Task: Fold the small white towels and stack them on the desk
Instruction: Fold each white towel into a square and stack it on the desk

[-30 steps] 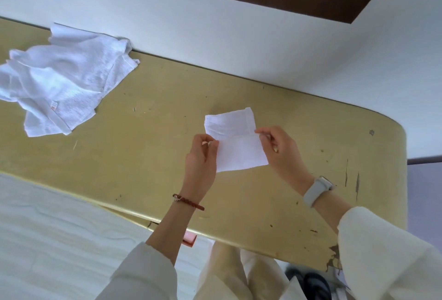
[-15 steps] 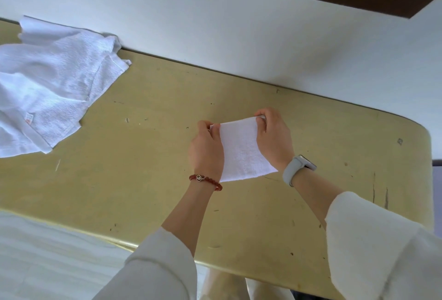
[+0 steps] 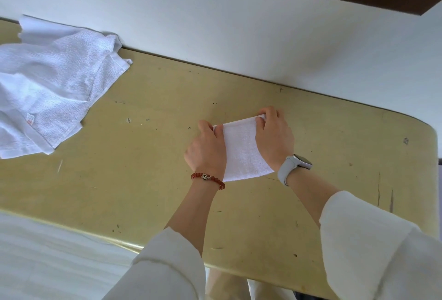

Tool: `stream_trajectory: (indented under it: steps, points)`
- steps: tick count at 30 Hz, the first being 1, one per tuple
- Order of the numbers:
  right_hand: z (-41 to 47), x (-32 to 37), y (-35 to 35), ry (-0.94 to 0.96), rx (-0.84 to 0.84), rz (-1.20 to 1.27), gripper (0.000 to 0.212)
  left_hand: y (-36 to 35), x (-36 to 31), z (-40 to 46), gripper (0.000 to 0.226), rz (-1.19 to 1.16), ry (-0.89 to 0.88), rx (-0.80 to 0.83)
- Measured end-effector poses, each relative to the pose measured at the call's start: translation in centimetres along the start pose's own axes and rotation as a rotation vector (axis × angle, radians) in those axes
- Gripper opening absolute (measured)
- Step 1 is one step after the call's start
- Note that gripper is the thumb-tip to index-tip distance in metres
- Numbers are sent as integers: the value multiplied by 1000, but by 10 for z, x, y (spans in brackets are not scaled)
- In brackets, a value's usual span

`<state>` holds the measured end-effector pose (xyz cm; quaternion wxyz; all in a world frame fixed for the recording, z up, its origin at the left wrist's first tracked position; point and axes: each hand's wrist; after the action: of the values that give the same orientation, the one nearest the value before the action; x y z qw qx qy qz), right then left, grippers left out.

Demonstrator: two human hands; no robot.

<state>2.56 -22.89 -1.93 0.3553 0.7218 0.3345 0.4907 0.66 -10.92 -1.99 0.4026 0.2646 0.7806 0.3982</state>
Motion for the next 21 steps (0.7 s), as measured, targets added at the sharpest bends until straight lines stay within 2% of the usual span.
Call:
stream_trajectory:
  steps: [3,6,8,10,11,15,17,21]
  points:
    - [-5,-1,2,0,-75,-60,26,3,3,-1,24,-276,1,-56]
    - [-19,-11,2,255,-253,-236,32,2,13,-8,16,-522,-89,-135]
    - [-29,-20,-4,461,-203,-342,40,-3,22,-17,21,-515,-215,-186]
    - [-36,-28,-13,581,-99,-462,43,-12,31,-24,30,-418,-409,-219]
    - [-37,-31,-17,582,-61,-497,43,-18,36,-25,31,-348,-504,-246]
    - [-34,-37,-27,446,41,-479,54,-33,50,-19,34,-54,-714,-290]
    - [-33,-38,-31,431,47,-465,57,-35,52,-17,44,120,-753,-227]
    - [-33,-39,-33,444,47,-460,60,-33,47,-13,53,377,-666,-106]
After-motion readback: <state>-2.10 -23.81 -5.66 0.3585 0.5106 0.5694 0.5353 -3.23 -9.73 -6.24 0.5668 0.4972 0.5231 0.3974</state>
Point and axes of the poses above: each hand's wrist, its own z-axis towards the middle knuckle, its own y-axis out of the back of the hand, x = y × z, and after that the axes turned 1 degree about x, right-handed
